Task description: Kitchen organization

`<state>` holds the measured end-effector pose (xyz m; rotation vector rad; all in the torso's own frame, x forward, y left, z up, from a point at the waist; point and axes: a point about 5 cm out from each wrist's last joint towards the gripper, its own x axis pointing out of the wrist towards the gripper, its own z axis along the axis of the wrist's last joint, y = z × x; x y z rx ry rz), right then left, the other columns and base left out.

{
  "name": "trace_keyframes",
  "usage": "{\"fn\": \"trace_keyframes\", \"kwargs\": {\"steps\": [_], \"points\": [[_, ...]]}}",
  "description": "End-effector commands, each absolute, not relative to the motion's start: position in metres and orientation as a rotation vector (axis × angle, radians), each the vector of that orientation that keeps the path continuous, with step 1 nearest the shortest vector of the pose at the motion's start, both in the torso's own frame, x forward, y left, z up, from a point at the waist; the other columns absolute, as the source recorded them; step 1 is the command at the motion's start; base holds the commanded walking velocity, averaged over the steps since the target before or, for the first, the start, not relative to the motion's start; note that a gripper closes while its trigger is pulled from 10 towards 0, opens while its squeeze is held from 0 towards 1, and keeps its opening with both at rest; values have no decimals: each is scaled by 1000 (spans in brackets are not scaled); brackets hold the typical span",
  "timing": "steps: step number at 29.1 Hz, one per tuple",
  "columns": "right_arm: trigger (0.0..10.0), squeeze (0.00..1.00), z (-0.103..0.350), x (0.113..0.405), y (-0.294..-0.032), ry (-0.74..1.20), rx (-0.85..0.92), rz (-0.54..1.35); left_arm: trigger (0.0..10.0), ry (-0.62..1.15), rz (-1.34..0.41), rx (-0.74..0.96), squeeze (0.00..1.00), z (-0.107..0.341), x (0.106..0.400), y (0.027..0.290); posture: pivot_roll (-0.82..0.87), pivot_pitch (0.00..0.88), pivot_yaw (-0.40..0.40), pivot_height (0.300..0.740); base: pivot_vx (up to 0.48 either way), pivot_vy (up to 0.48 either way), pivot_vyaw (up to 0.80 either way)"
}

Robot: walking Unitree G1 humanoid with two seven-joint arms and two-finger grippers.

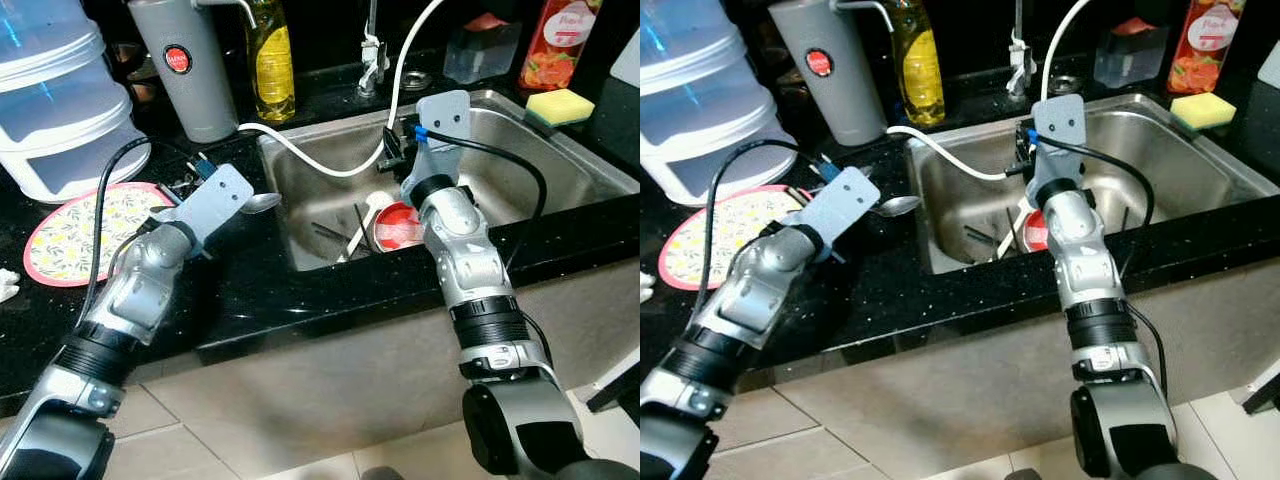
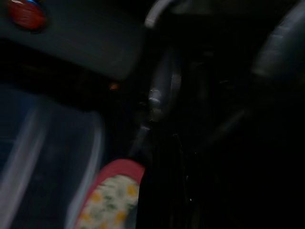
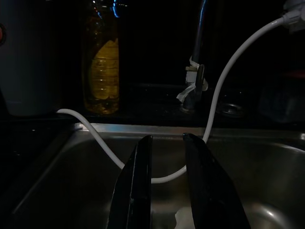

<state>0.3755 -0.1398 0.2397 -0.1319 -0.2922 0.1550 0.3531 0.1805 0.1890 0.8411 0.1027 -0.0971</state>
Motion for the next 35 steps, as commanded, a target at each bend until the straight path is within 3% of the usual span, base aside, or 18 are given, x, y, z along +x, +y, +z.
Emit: {"fn": "trace_keyframes", "kwargs": {"steps": [1,5,6,10,14,23,24,29,31,33,34,35], "points": [[10000,0,243,376,-135,-303,-124,172,10000,-30,-22,855,0,215,356,183,-120,0,62,740,0,0,0],[10000,0,243,376,-135,-304,-123,173,10000,-154,8,845,0,236,356,179,-117,0,63,740,0,0,0],[10000,0,244,376,-135,-308,-121,172,10000,-237,-29,808,0,249,352,169,-118,0,64,740,0,0,0],[10000,0,247,375,-134,-325,-111,175,10000,-298,-105,687,0,260,347,154,-119,0,65,740,0,0,0],[10000,0,262,368,-126,-393,-86,246,10000,-221,-78,399,0,263,349,161,-122,0,71,740,0,0,0],[10000,0,274,354,-103,-449,-89,415,10000,-24,-19,225,0,244,349,186,-113,0,75,740,0,0,0],[10000,0,274,354,-102,-450,-91,419,10000,3,-16,206,957,238,346,187,-109,0,74,740,0,0,0],[10000,0,271,356,-104,-438,-93,404,10000,33,118,-43,1000,226,336,187,-103,0,70,740,0,0,0],[10000,0,271,356,-104,-438,-93,404,10000,33,118,-43,1000,226,336,187,-103,0,70,740,0,0,0],[10000,0,269,356,-104,-430,-95,406,10000,37,341,-110,1000,219,329,205,-98,0,68,740,0,0,0],[10000,0,269,356,-104,-430,-95,406,10000,37,341,-110,1000,219,329,205,-98,0,68,740,0,0,0],[10000,0,268,356,-104,-425,-96,407,10000,44,452,-151,1000,217,326,218,-96,0,65,740,0,0,0]]}}
